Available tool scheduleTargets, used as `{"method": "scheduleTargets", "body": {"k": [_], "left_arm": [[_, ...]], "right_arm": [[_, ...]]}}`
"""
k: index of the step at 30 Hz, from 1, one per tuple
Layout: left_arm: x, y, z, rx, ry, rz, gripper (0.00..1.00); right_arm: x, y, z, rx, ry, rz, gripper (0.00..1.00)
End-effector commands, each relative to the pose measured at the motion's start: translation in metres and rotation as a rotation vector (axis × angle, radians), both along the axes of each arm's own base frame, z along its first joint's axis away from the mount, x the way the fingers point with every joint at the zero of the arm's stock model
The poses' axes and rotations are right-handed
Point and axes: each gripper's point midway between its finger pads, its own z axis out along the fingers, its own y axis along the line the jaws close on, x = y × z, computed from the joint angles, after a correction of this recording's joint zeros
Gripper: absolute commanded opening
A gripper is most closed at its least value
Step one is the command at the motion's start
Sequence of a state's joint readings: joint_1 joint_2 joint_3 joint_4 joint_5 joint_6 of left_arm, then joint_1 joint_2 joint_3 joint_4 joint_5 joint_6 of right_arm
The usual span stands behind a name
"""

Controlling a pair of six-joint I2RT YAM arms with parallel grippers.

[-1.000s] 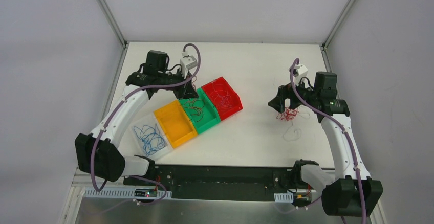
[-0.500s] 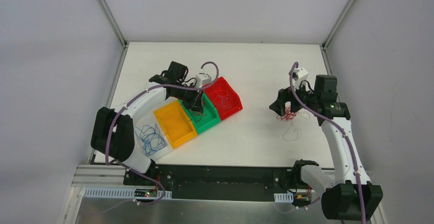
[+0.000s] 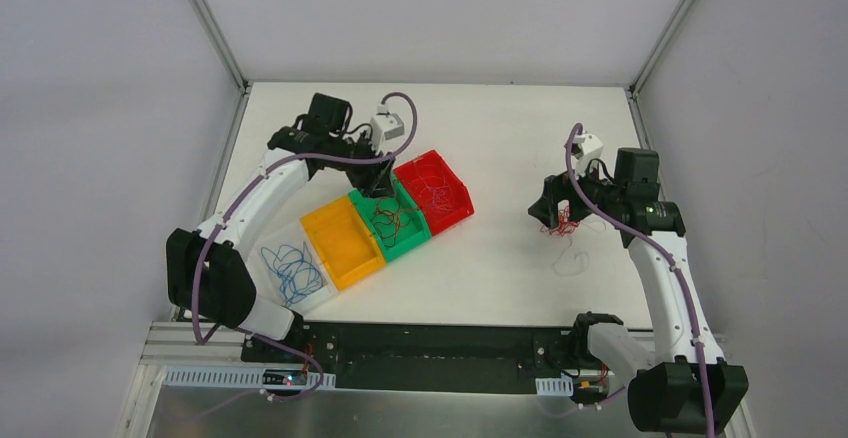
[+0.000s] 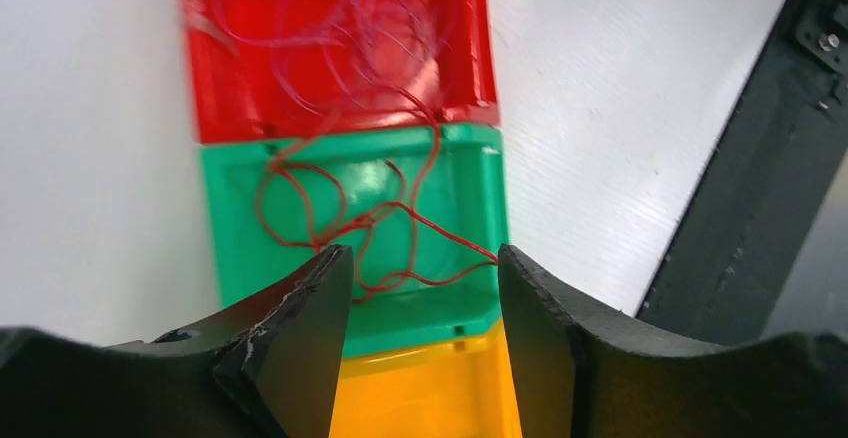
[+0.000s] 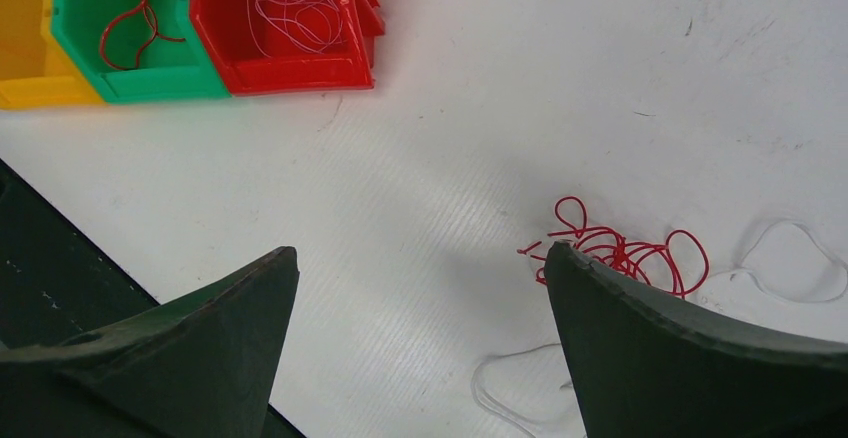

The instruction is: Untangle the cables

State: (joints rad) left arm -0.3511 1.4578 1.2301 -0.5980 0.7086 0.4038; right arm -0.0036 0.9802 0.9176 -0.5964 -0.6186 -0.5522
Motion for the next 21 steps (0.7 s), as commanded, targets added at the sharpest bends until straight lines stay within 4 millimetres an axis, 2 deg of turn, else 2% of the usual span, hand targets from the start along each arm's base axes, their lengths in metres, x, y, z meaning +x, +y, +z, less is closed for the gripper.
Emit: {"method": "scheduleTargets", "body": {"k": [1, 2, 4, 9, 15, 19, 21], "left_arm": [[0.032, 0.013, 0.019, 0.082, -0.12, -0.037, 0.56], [0.038, 0.012, 0.011, 0.105, -0.104, -0.063, 0.57], [0.044, 0.008, 0.009, 0.12, -0.091, -0.119, 0.56], [0.052, -0.002, -0.006, 0.138, -0.089, -0.231, 0.52], [0.071, -0.025, -0.028, 0.168, -0.099, -0.314, 0.48], [0.067, -0.036, -0.038, 0.172, -0.114, -0.382, 0.45], [0.061, -0.038, -0.044, 0.181, -0.113, -0.412, 0.37]], "right_arm": [[-0.004, -0.001, 0.004, -0.013, -0.023, 0.006, 0.97], [-0.004, -0.001, 0.003, -0.014, -0.021, 0.005, 0.97], [-0.004, -0.002, 0.003, -0.021, -0.02, -0.002, 0.98], [-0.003, -0.005, 0.001, -0.028, -0.013, -0.012, 0.97], [-0.002, -0.005, -0.002, -0.019, 0.012, -0.024, 0.97], [-0.002, -0.007, -0.003, -0.024, 0.018, -0.033, 0.97], [-0.002, -0.008, -0.004, -0.032, 0.024, -0.039, 0.97]]}}
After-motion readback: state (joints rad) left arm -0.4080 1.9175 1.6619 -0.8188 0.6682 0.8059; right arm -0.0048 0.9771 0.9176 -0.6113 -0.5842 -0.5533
